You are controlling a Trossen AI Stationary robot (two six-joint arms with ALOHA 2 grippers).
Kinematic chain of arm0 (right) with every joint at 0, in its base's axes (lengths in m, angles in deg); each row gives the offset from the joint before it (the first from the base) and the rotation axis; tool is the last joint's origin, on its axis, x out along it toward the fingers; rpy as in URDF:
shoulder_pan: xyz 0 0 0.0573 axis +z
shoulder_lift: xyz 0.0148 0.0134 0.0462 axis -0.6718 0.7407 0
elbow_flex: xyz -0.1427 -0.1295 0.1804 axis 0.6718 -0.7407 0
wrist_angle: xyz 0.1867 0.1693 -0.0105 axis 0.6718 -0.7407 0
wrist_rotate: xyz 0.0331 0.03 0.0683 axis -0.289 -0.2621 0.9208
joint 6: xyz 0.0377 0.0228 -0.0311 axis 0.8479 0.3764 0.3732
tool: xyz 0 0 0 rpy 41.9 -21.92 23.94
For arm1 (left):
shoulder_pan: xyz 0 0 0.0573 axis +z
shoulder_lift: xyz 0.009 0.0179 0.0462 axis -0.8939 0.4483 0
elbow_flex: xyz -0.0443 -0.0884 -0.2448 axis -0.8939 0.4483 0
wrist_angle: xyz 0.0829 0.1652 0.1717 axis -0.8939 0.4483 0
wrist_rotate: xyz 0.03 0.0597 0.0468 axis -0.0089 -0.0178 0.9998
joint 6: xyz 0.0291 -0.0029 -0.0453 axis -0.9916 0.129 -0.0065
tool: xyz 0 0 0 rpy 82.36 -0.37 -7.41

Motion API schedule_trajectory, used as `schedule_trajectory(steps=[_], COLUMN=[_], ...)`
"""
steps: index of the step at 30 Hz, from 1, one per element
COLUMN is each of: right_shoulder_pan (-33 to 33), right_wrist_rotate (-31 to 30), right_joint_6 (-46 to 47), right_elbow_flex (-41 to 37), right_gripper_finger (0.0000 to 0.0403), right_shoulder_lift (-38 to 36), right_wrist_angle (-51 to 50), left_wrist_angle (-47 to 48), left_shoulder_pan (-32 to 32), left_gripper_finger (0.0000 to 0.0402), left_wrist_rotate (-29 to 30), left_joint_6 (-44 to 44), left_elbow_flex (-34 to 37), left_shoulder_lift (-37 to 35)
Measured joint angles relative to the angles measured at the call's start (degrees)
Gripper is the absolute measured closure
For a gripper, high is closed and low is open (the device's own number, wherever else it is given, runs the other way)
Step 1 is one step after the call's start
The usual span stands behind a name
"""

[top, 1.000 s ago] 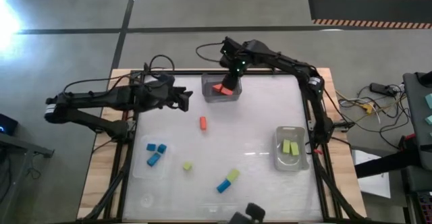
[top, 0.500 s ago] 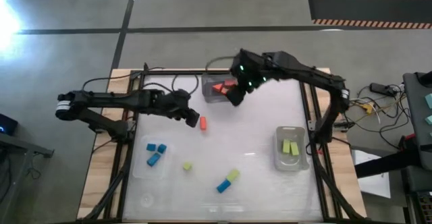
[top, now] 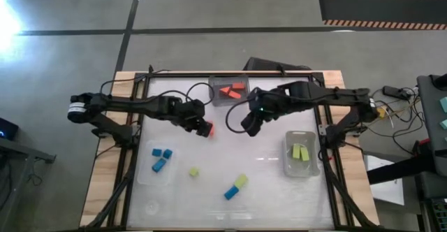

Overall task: Sort & place blocks by color
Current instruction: Put the green block into the gray bin

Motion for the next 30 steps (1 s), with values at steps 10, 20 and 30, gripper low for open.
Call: schedule_trajectory(steps=[10,20,30], right_shoulder_pan=[-0.1,-0.1,-0.1], right_wrist_rotate=[-0.1,-0.7,-0.6], right_joint_6=[-2.7,-6.0,-7.1], right_elbow_flex=[-8.1,-12.7,-12.7], right_gripper_finger=[0.0202,0.0202,0.0202], right_shoulder_lift=[-4.1,-6.5,-6.2], right_wrist_angle=[1.9,9.4,9.7], left_wrist_angle=[4.6,8.5,10.3], left_shoulder_pan=[-7.3,-16.7,-20.8], left_gripper_finger=[0.0228,0.0228,0.0228], left_wrist_rotate=[-11.5,-11.8,-10.2], left_joint_6=[4.2,11.6,8.4], left_elbow_flex=[-0.7,-2.0,-6.1], left_shoulder_lift=[0.0,2.5,14.4])
